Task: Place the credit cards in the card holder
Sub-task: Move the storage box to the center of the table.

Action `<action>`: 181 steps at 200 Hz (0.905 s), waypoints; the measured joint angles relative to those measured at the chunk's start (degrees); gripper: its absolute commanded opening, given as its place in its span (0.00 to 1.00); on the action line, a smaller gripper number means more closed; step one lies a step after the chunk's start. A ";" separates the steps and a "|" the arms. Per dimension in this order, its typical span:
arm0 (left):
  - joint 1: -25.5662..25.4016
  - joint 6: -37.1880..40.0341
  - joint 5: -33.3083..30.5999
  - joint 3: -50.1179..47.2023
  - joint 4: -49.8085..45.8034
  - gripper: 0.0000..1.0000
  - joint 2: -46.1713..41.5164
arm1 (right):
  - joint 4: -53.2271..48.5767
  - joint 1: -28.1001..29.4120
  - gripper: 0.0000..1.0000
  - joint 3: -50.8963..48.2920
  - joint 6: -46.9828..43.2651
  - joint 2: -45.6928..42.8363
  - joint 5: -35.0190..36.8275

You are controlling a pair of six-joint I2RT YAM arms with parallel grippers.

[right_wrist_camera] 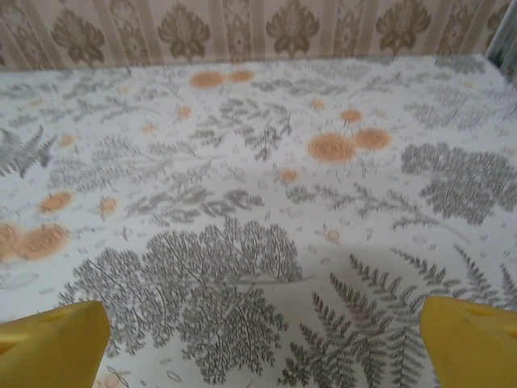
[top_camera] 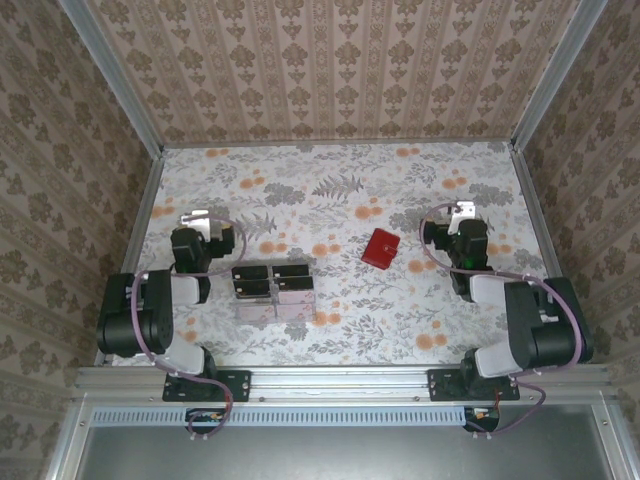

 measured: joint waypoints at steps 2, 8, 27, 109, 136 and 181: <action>0.00 -0.02 0.00 0.00 -0.04 1.00 -0.20 | -0.13 0.00 1.00 0.02 0.02 -0.42 0.00; 0.00 -0.20 -0.04 0.00 -0.46 1.00 -0.83 | -0.42 0.00 1.00 0.02 0.02 -1.57 0.04; 0.00 -0.52 -0.46 0.28 -3.58 1.00 -4.17 | -1.75 0.00 1.00 0.00 0.07 -4.98 0.35; 2.19 -15.58 -6.27 18.40 -39.21 1.00 -26.14 | -34.69 0.42 1.00 18.60 19.23 -18.69 -4.26; 1.11 -22.62 -3.19 21.73 -53.37 1.00 -31.85 | -44.22 8.15 0.99 20.65 22.40 -19.08 -8.63; -6.75 -31.34 1.99 17.40 -70.31 1.00 -40.35 | -53.86 32.61 0.95 21.59 26.40 -13.09 -9.31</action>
